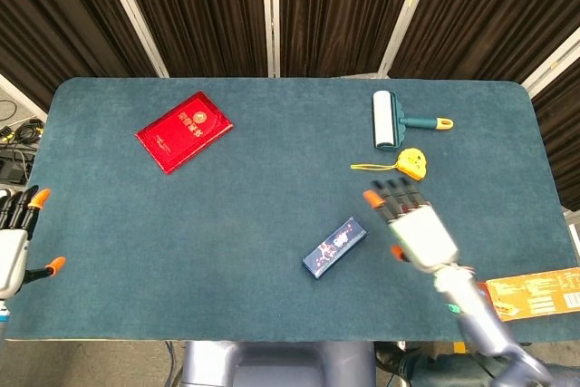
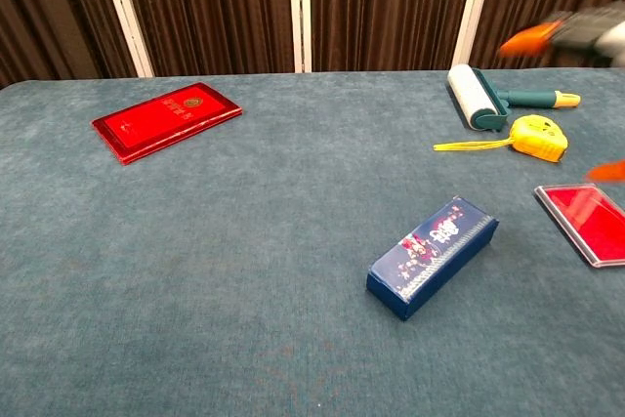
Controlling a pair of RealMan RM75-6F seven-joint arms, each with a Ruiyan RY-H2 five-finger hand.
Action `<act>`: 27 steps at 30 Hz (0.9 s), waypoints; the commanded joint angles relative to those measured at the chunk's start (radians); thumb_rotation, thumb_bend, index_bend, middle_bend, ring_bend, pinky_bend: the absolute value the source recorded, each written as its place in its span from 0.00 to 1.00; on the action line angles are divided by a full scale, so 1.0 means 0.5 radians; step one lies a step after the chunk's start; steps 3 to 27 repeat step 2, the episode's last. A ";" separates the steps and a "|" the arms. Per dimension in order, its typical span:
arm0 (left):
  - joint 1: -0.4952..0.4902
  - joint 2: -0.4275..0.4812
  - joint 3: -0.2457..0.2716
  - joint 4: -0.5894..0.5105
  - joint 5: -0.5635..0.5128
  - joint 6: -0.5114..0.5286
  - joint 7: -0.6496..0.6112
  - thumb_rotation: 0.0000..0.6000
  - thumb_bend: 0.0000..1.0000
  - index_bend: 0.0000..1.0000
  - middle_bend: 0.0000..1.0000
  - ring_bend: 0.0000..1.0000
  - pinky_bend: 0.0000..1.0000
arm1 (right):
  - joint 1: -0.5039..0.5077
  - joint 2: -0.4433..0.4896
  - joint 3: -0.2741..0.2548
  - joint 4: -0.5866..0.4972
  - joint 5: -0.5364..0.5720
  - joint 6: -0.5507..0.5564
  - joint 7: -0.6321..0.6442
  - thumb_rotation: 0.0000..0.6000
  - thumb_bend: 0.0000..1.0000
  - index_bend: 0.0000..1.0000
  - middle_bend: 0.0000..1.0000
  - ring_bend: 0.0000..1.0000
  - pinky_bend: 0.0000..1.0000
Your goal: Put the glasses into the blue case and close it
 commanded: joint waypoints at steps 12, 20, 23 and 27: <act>0.029 -0.016 0.008 0.058 0.097 0.064 -0.082 1.00 0.00 0.00 0.00 0.00 0.00 | -0.310 0.107 -0.035 0.155 -0.141 0.356 0.452 1.00 0.00 0.00 0.00 0.00 0.00; 0.029 -0.016 0.008 0.058 0.097 0.064 -0.082 1.00 0.00 0.00 0.00 0.00 0.00 | -0.310 0.107 -0.035 0.155 -0.141 0.356 0.452 1.00 0.00 0.00 0.00 0.00 0.00; 0.029 -0.016 0.008 0.058 0.097 0.064 -0.082 1.00 0.00 0.00 0.00 0.00 0.00 | -0.310 0.107 -0.035 0.155 -0.141 0.356 0.452 1.00 0.00 0.00 0.00 0.00 0.00; 0.029 -0.016 0.008 0.058 0.097 0.064 -0.082 1.00 0.00 0.00 0.00 0.00 0.00 | -0.310 0.107 -0.035 0.155 -0.141 0.356 0.452 1.00 0.00 0.00 0.00 0.00 0.00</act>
